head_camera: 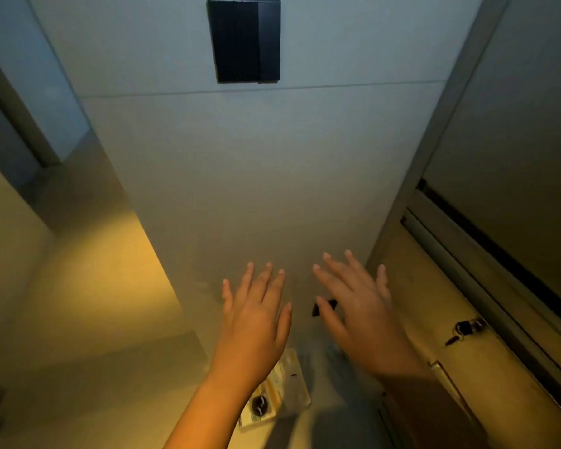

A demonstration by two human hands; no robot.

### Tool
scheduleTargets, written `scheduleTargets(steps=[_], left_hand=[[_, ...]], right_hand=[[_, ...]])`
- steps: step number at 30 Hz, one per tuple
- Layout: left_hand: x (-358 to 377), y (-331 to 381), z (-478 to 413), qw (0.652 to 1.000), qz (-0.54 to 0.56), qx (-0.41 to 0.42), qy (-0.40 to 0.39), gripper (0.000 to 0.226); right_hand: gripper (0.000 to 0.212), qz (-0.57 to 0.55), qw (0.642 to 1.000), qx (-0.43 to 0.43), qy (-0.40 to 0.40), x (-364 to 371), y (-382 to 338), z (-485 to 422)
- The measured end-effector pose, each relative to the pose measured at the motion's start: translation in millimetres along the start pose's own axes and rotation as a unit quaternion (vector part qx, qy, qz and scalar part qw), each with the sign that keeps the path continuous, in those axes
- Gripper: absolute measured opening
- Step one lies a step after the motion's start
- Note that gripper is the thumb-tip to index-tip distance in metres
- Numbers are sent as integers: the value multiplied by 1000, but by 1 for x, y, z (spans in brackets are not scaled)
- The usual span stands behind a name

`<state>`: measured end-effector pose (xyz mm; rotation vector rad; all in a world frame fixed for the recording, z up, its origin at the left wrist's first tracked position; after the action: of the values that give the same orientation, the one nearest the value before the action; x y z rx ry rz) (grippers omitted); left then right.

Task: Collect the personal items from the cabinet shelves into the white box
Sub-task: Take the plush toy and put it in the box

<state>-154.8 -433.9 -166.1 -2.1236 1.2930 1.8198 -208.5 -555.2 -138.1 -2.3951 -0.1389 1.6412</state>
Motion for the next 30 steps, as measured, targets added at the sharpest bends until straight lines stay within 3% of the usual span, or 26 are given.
scheduleTargets(steps=[6,13,20,25,30], left_hand=[[-19,0,14,991,16,120,-55,52],[-22,38,39,959,48,243,-139,51],[-17,117,91,911,145,345,-172,46],[-17,189,149,863,153,453,-165,46],[-12,259,225,825,180,495,-204,46]], right_hand=[[48,51,993,102,6,-5,-34,29],[50,106,960,259,14,-28,-50,95],[46,139,916,366,84,-88,-53,188],[45,168,875,433,135,-130,-59,270],[43,197,826,501,168,-171,-70,375]])
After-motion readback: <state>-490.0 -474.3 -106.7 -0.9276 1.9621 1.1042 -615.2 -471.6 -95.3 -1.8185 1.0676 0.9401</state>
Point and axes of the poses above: each hand's wrist, its own z-axis away from the middle knuckle, its own x-axis out of the palm, y = z × x, the point moved 7 cm from there along -z, towards the middle knuckle, and after that the axes turned 6 degrees about z, right-handed, at the moved point
